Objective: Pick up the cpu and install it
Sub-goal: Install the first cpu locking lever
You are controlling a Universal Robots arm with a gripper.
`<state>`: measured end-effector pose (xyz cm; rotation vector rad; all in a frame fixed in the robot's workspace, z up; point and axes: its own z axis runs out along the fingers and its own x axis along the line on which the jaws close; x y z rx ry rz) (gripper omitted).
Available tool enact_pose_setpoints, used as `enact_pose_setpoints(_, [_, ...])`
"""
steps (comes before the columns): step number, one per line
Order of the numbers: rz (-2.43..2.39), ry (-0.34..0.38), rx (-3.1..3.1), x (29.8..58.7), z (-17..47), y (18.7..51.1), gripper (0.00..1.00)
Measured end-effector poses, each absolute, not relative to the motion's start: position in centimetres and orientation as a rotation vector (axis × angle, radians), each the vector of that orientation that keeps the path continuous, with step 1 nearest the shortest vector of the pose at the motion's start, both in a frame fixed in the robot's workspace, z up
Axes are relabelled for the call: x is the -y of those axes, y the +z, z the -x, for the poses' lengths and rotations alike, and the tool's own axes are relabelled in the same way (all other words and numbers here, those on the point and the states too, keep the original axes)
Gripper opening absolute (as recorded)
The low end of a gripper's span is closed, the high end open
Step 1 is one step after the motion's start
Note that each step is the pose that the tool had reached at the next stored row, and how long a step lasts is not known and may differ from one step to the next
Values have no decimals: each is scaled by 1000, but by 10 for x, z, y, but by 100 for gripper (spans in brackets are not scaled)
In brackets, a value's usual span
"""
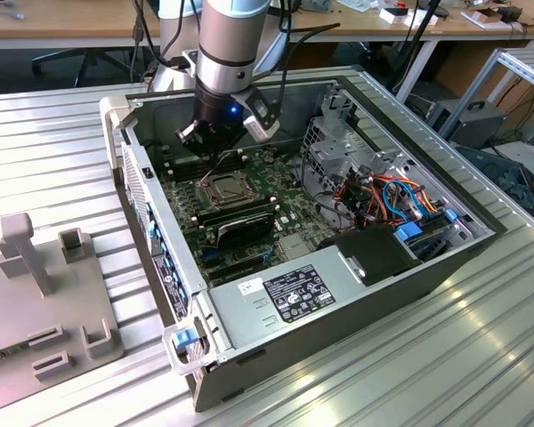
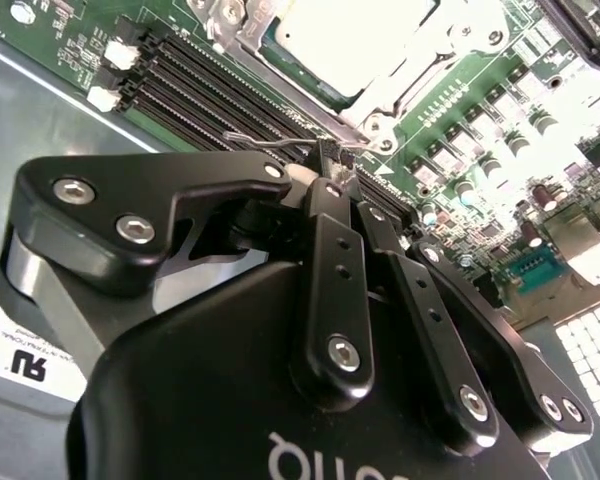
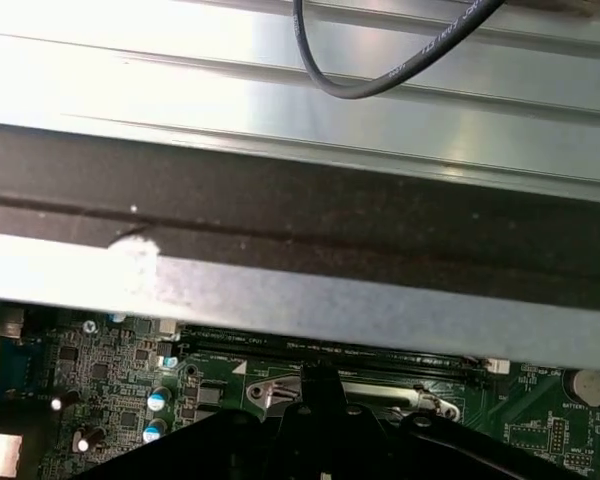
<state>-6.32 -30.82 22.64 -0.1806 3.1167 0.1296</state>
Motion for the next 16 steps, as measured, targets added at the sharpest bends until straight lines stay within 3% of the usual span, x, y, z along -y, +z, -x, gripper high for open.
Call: enact_pose_setpoints(16, [185, 131, -3117, 307, 50, 223, 11])
